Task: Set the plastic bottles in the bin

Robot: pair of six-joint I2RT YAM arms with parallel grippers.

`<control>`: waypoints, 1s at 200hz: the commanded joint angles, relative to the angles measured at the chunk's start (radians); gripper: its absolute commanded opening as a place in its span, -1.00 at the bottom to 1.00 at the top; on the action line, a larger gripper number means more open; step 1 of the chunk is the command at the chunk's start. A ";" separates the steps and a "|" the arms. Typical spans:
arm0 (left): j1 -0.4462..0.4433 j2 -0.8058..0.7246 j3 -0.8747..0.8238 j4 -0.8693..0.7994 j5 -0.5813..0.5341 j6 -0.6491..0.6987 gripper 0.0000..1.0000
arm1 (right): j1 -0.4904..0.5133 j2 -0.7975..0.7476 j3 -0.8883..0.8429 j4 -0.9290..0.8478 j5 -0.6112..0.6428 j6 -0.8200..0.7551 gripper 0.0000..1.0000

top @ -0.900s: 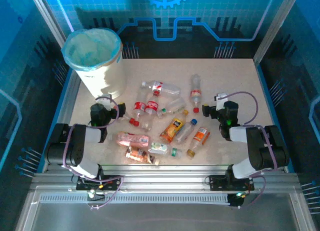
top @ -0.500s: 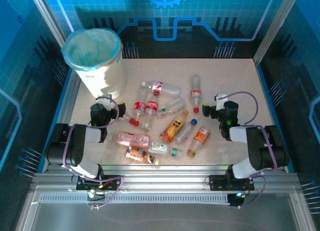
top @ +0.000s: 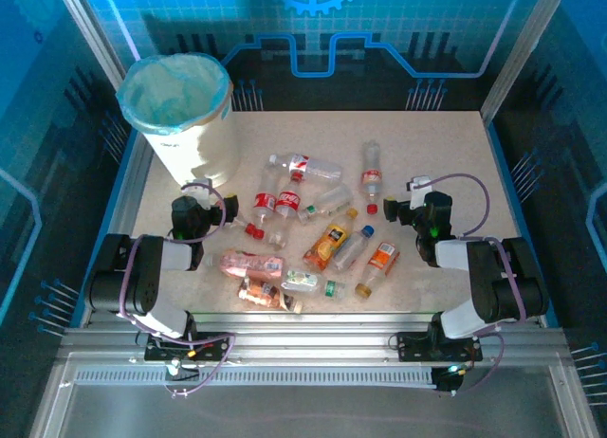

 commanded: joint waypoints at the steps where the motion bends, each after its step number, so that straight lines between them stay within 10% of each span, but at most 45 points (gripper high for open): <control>1: 0.006 -0.005 0.017 0.003 0.023 -0.003 0.98 | -0.004 0.002 0.020 0.020 -0.014 -0.008 1.00; 41: 0.006 -0.005 0.012 0.012 0.017 -0.004 0.98 | -0.007 -0.002 0.022 0.015 -0.017 -0.007 1.00; 82: 0.003 -0.168 -0.109 0.094 -0.007 -0.014 0.98 | -0.009 -0.159 0.190 -0.394 0.067 0.055 1.00; 144: -0.071 -0.627 -0.016 -0.494 -0.066 -0.082 0.95 | 0.025 -0.242 0.485 -0.920 0.045 0.198 0.87; 200: -0.296 -0.699 0.120 -0.780 -0.087 -0.181 0.84 | 0.107 -0.049 0.776 -1.189 0.022 0.256 0.81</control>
